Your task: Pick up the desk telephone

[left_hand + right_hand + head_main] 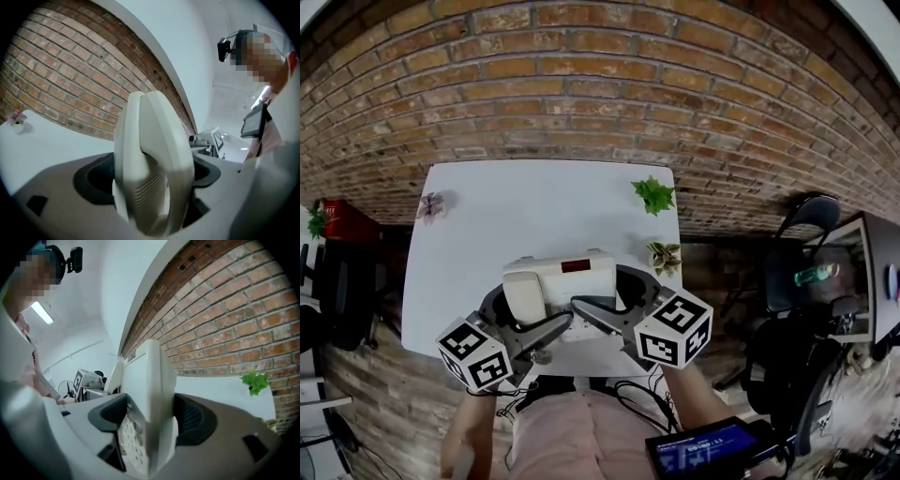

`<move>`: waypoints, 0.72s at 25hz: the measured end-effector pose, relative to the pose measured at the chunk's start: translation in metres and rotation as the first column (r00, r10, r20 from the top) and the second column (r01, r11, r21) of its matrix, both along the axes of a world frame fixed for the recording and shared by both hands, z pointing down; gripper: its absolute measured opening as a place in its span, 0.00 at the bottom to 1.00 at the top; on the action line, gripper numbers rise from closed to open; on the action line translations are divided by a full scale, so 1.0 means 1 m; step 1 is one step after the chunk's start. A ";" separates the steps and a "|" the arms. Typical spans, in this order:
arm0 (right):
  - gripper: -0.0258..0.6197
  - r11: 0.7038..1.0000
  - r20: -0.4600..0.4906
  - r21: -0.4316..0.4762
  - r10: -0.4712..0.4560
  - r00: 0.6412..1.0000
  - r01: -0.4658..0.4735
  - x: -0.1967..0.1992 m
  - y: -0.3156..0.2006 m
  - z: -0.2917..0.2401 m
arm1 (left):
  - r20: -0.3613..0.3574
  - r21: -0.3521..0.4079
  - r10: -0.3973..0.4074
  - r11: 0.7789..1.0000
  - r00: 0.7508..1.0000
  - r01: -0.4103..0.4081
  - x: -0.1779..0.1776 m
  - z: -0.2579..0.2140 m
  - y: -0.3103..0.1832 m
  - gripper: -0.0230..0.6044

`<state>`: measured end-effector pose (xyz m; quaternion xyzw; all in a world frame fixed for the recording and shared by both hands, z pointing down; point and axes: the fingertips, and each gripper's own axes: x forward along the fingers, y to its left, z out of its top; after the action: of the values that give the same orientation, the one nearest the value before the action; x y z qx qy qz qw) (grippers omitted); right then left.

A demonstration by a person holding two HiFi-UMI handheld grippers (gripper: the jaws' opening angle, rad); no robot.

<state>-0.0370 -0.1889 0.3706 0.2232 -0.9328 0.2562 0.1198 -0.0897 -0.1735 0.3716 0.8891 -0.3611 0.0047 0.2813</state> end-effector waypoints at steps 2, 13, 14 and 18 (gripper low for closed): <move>0.53 1.000 0.001 0.025 0.002 1.000 -0.002 0.003 0.003 -0.018 | 0.013 0.015 0.004 1.000 1.000 -0.004 0.004 -0.017 0.003 0.78; 0.53 0.993 0.057 0.121 0.007 0.998 -0.014 0.011 0.016 -0.083 | 0.015 0.103 -0.021 0.995 1.000 0.019 0.009 -0.084 0.015 0.78; 0.53 0.992 0.057 0.126 0.009 0.998 -0.016 0.012 0.017 -0.085 | 0.016 0.105 -0.021 0.994 1.000 0.019 0.011 -0.085 0.016 0.78; 0.53 0.991 0.050 0.133 0.010 0.999 -0.017 0.017 0.020 -0.086 | 0.008 0.095 -0.021 0.995 1.000 0.021 0.016 -0.085 0.018 0.78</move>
<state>-0.0197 -0.1694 0.2845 0.2308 -0.9490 0.1995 0.0798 -0.0736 -0.1553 0.2871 0.8976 -0.3715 -0.0113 0.2371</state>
